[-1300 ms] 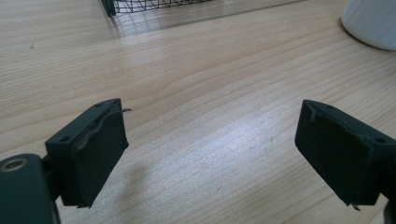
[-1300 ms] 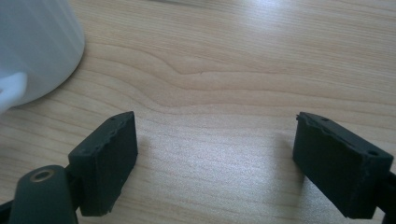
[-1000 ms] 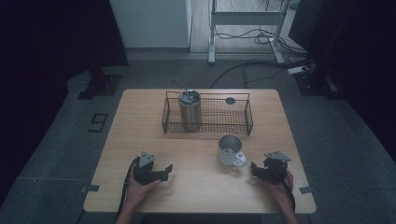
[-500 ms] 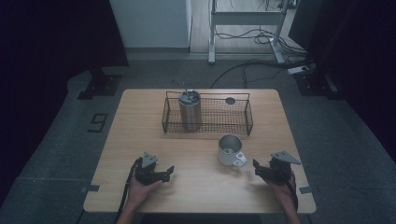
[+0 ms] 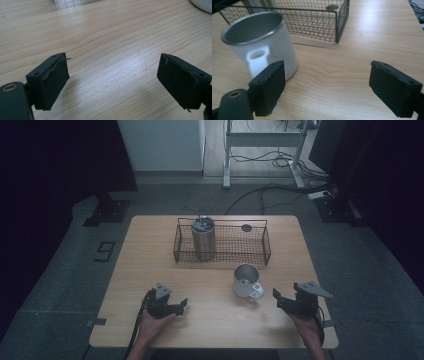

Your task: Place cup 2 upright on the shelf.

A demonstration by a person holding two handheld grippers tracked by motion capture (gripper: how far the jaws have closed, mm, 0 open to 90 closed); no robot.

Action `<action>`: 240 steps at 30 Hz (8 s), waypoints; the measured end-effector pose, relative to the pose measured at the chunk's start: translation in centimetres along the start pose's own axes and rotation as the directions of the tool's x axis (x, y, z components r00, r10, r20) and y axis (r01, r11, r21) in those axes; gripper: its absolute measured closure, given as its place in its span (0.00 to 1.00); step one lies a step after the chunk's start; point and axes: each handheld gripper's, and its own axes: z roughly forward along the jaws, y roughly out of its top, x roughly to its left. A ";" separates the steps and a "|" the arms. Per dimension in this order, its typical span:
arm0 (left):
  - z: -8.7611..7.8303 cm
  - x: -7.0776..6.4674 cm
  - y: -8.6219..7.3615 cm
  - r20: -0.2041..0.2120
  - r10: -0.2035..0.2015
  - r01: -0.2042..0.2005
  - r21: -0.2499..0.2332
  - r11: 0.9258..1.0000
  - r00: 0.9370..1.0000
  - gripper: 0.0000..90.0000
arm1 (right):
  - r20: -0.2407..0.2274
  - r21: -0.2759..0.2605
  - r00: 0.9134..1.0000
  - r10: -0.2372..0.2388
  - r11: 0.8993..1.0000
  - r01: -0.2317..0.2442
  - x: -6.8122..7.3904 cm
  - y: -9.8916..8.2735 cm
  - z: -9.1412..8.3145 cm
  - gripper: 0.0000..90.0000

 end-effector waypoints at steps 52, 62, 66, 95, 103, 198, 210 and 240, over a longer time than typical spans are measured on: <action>0.8 0.3 0.4 -0.033 -0.042 0.044 0.075 0.996 0.999 0.15 | -0.161 0.082 0.975 -0.151 0.983 0.165 6.9 4.2 5.8 0.00; 0.9 0.1 0.4 -0.048 -0.032 0.036 0.081 0.996 0.998 0.16 | -0.165 0.130 0.967 -0.191 0.968 0.214 7.5 4.5 7.7 0.00; 0.9 0.0 0.4 -0.060 -0.019 0.024 0.087 0.996 0.998 0.16 | -0.165 0.144 0.966 -0.201 0.964 0.225 7.6 4.4 8.4 0.00; 1.0 -0.1 0.4 -0.069 -0.012 0.018 0.090 0.996 0.998 0.16 | -0.166 0.151 0.960 -0.227 0.956 0.252 7.8 3.5 9.4 0.08; 1.0 -0.1 0.4 -0.066 -0.014 0.020 0.090 0.996 0.998 0.16 | -0.151 0.118 0.966 -0.212 0.966 0.230 7.5 3.9 8.8 0.08; 1.0 -0.2 0.5 -0.081 -0.005 0.013 0.096 0.995 0.997 0.17 | -0.141 0.016 0.973 -0.183 0.982 0.187 7.1 15.3 8.4 0.08; 1.0 -0.2 0.5 -0.081 -0.008 0.015 0.095 0.995 0.997 0.17 | -0.122 0.037 0.974 -0.193 0.979 0.199 6.4 15.8 9.9 0.08; 1.0 -0.2 0.4 -0.081 -0.008 0.016 0.093 0.996 0.997 0.17 | -0.109 0.064 0.980 -0.169 0.982 0.176 5.4 17.3 12.1 0.08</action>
